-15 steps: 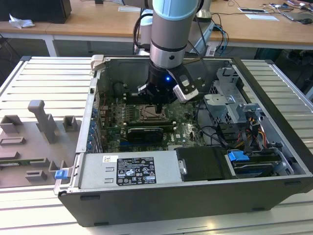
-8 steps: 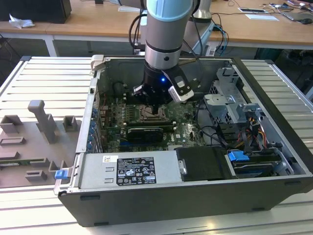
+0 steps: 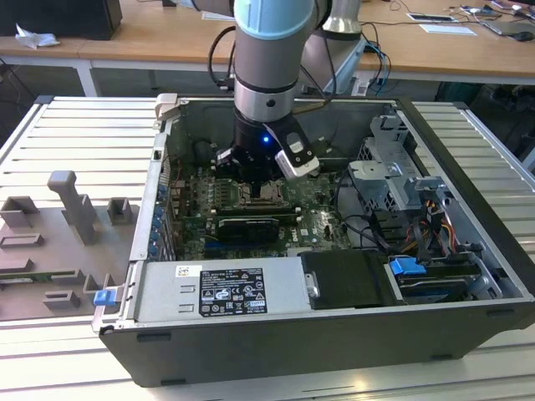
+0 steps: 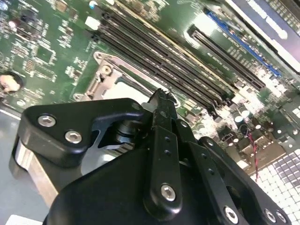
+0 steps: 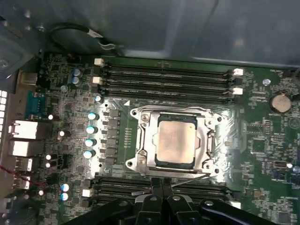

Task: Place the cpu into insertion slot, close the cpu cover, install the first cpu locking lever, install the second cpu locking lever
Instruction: 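Install the second cpu locking lever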

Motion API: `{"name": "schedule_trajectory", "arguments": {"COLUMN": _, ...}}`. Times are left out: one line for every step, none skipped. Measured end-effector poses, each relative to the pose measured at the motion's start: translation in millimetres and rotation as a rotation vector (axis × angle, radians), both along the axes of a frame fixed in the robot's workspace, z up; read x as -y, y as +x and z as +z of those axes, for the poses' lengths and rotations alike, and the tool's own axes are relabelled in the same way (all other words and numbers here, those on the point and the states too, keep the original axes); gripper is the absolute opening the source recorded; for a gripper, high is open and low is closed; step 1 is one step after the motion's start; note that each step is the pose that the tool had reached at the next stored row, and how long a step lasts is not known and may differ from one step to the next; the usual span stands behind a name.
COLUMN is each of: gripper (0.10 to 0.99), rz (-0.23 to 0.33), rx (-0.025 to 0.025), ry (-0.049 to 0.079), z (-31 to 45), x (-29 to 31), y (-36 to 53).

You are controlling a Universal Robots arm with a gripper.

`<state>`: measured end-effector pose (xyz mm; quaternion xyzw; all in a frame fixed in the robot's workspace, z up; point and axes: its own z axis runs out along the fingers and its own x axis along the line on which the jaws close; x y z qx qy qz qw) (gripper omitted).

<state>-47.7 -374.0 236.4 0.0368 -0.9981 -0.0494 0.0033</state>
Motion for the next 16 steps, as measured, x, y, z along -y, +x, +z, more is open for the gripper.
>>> {"name": "schedule_trajectory", "arguments": {"gripper": 0.106, "rz": 0.000, "rx": 0.0000, "ry": 0.000, "z": -1.9, "x": 0.0, "y": -0.9}}
{"name": "schedule_trajectory", "arguments": {"gripper": 0.106, "rz": 0.000, "rx": -0.0001, "ry": 0.000, "z": -13.8, "x": 0.1, "y": -4.7}}
{"name": "schedule_trajectory", "arguments": {"gripper": 0.106, "rz": 0.000, "rx": -0.0002, "ry": 0.010, "z": -15.2, "x": 1.8, "y": -6.7}}
{"name": "schedule_trajectory", "arguments": {"gripper": 0.106, "rz": 0.000, "rx": 0.0000, "ry": 0.037, "z": -16.0, "x": 4.4, "y": -9.3}}
{"name": "schedule_trajectory", "arguments": {"gripper": 0.106, "rz": 0.000, "rx": 0.0000, "ry": 0.053, "z": -16.6, "x": 6.7, "y": -11.5}}
{"name": "schedule_trajectory", "arguments": {"gripper": 0.106, "rz": 0.000, "rx": -0.0001, "ry": 0.062, "z": -17.1, "x": 8.4, "y": -13.1}}
{"name": "schedule_trajectory", "arguments": {"gripper": 0.106, "rz": 0.000, "rx": -0.0001, "ry": 0.067, "z": -17.6, "x": 9.4, "y": -14.1}}
{"name": "schedule_trajectory", "arguments": {"gripper": 0.106, "rz": 0.000, "rx": 0.0000, "ry": 0.069, "z": -18.0, "x": 10.1, "y": -14.5}}
{"name": "schedule_trajectory", "arguments": {"gripper": 0.106, "rz": 0.001, "rx": -0.0001, "ry": 0.075, "z": -18.5, "x": 11.5, "y": -15.8}}
{"name": "schedule_trajectory", "arguments": {"gripper": 0.106, "rz": 0.002, "rx": -0.0002, "ry": 0.080, "z": -19.0, "x": 12.4, "y": -16.6}}
{"name": "schedule_trajectory", "arguments": {"gripper": 0.106, "rz": 0.004, "rx": -0.0002, "ry": 0.087, "z": -19.6, "x": 13.8, "y": -18.1}}
{"name": "schedule_trajectory", "arguments": {"gripper": 0.106, "rz": 0.004, "rx": -0.0002, "ry": 0.091, "z": -20.4, "x": 14.7, "y": -19.3}}
{"name": "schedule_trajectory", "arguments": {"gripper": 0.106, "rz": 0.005, "rx": -0.0002, "ry": 0.098, "z": -21.5, "x": 15.3, "y": -21.3}}
{"name": "schedule_trajectory", "arguments": {"gripper": 0.106, "rz": 0.006, "rx": -0.0003, "ry": 0.102, "z": -22.7, "x": 15.6, "y": -22.0}}
{"name": "schedule_trajectory", "arguments": {"gripper": 0.106, "rz": 0.007, "rx": -0.0001, "ry": 0.104, "z": -24.1, "x": 15.7, "y": -22.0}}
{"name": "schedule_trajectory", "arguments": {"gripper": 0.106, "rz": 0.007, "rx": -0.0003, "ry": 0.107, "z": -26.8, "x": 16.0, "y": -22.2}}
